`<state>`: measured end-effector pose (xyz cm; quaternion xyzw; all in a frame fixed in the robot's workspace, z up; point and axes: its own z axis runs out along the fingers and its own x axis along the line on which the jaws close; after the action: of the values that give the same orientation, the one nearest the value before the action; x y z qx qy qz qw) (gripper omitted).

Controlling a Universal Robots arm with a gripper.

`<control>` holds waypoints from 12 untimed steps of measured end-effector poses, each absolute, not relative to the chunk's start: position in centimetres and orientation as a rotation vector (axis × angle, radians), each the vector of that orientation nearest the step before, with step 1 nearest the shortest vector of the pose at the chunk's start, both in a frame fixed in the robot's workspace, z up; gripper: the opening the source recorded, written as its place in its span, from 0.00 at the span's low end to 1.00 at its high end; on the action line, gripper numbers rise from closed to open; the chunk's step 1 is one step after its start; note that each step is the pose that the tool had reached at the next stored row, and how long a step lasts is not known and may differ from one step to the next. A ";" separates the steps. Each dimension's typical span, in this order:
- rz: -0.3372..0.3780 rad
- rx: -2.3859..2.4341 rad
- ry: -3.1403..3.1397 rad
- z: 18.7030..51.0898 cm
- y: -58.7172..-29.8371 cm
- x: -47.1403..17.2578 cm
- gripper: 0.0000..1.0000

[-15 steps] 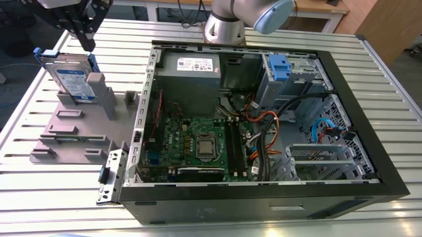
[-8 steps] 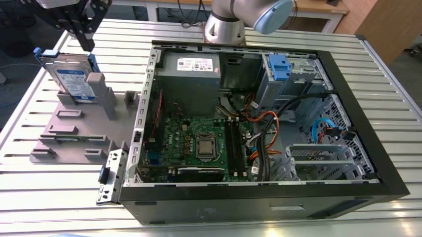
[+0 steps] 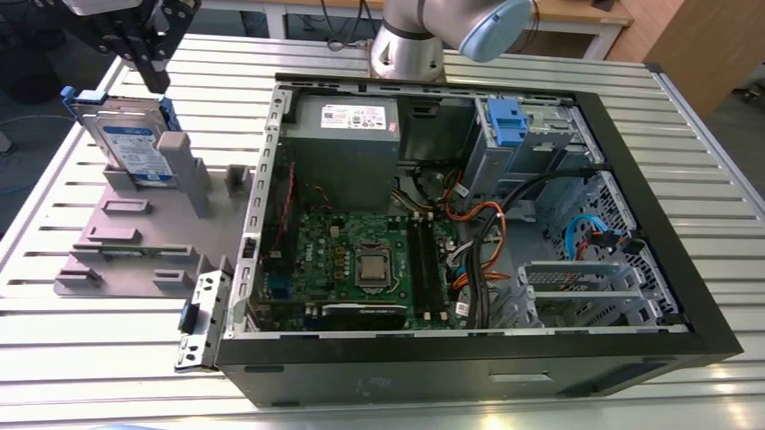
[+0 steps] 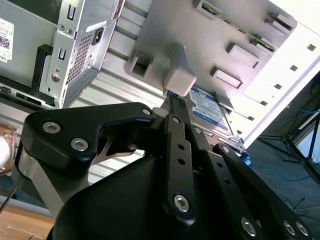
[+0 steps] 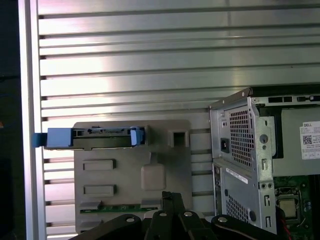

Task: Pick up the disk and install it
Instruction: 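Reach for the disk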

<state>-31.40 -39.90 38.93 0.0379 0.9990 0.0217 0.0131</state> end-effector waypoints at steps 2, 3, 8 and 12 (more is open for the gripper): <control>0.068 0.118 3.112 38.9 -39.9 -31.4 0.11; 0.068 0.118 3.112 38.9 -39.9 -31.5 0.11; 0.068 0.118 3.112 38.9 -39.9 -31.6 0.11; 0.068 0.118 3.113 38.9 -39.9 -31.7 0.11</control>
<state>-31.66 -39.89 38.91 0.0379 0.9990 0.0217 0.0131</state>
